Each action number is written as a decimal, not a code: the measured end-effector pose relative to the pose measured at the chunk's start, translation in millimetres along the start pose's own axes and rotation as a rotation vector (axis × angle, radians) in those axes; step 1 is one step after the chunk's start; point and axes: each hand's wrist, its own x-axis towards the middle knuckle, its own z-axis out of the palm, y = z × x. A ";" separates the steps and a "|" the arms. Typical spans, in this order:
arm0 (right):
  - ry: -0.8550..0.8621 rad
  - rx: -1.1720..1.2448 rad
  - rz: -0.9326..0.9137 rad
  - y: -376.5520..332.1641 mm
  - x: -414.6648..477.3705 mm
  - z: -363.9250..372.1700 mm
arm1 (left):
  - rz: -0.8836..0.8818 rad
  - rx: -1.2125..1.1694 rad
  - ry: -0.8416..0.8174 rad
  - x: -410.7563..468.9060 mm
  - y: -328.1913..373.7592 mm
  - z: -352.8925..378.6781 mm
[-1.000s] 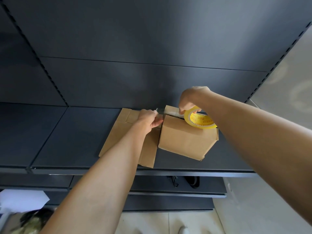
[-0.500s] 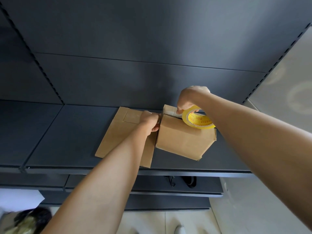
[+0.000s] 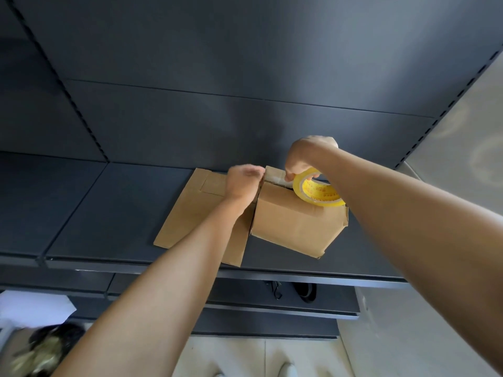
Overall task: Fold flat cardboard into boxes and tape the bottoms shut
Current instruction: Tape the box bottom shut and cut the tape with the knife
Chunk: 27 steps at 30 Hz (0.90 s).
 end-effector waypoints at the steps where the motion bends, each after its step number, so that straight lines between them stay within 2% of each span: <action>1: -0.002 0.003 -0.001 0.0 -0.4 0.2 | 0.037 0.067 -0.026 -3.2 3.4 0.9; 4: -0.007 0.008 -0.009 0.3 -3.6 0.3 | 0.111 0.418 -0.062 -5.2 12.5 4.9; 6: 0.012 0.001 -0.029 0.2 -5.0 0.5 | 0.177 0.531 -0.081 -6.5 20.4 11.3; 8: 0.019 -0.014 -0.056 1.6 -6.5 0.1 | 0.262 0.538 -0.183 -10.7 24.0 20.9; 10: -0.036 0.019 -0.087 4.2 -7.6 -2.4 | 0.267 0.560 -0.240 -12.5 19.4 25.1; 14: -0.253 0.336 -0.223 26.8 -14.5 -15.3 | 0.184 0.497 -0.212 -4.7 10.1 21.4; 20: -0.194 0.725 -0.262 85.7 -19.2 -9.3 | 0.210 0.539 -0.192 -1.8 3.8 32.2; 24: -0.086 0.629 -0.268 84.3 -14.7 -4.9 | 0.219 0.554 -0.174 -2.0 1.6 33.3; 27: -0.082 0.383 -0.212 93.4 -15.7 -5.3 | 0.228 0.559 -0.182 -4.2 -0.3 33.5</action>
